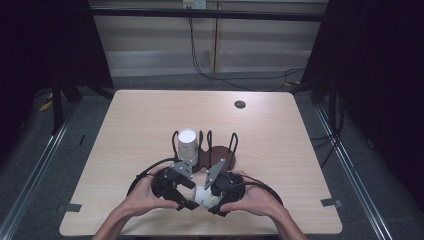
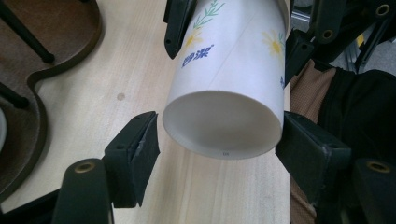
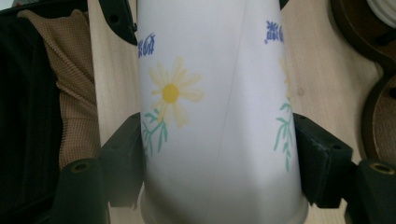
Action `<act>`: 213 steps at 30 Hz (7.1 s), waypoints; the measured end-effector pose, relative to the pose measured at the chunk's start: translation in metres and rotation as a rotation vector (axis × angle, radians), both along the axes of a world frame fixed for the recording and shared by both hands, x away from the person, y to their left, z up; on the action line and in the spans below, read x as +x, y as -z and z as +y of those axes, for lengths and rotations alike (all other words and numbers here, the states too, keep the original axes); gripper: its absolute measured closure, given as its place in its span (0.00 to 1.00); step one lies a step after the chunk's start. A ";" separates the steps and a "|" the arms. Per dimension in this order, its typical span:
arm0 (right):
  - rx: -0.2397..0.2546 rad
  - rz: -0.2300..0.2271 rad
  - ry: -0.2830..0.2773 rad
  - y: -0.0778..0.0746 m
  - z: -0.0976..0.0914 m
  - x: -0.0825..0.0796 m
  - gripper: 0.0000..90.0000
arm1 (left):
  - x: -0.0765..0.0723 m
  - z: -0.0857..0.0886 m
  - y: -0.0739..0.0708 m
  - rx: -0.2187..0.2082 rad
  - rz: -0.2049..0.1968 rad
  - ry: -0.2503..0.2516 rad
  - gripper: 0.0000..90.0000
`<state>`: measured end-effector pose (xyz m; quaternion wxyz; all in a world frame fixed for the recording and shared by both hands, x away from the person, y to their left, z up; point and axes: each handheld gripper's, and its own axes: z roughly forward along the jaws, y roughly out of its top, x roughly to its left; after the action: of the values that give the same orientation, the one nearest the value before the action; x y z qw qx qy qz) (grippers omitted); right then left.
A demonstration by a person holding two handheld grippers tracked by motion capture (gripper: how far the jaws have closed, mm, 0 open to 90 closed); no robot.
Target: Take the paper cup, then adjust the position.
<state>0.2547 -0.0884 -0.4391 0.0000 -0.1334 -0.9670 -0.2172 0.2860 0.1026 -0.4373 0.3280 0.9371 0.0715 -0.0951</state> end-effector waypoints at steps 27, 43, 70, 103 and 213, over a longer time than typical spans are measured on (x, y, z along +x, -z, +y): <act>0.053 -0.013 -0.057 -0.001 0.009 -0.004 0.31 | -0.004 -0.005 0.002 -0.014 0.046 0.047 0.38; 0.129 -0.032 -0.005 -0.003 -0.003 0.000 0.18 | -0.005 0.000 -0.001 -0.063 0.022 0.022 0.40; 0.258 -0.073 0.157 -0.013 -0.040 0.002 0.15 | 0.002 0.021 -0.005 -0.159 -0.008 -0.057 0.40; 0.629 -0.102 0.260 -0.020 -0.062 -0.002 0.15 | 0.001 0.027 -0.010 -0.304 -0.054 -0.119 0.40; 0.762 0.005 0.388 -0.018 -0.094 0.006 0.32 | 0.007 0.034 -0.009 -0.254 -0.054 -0.190 0.18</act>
<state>0.2611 -0.1824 -0.4214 0.0109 -0.3037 -0.7747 -0.5545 0.2932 0.1369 -0.4284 0.4531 0.8794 0.1383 -0.0470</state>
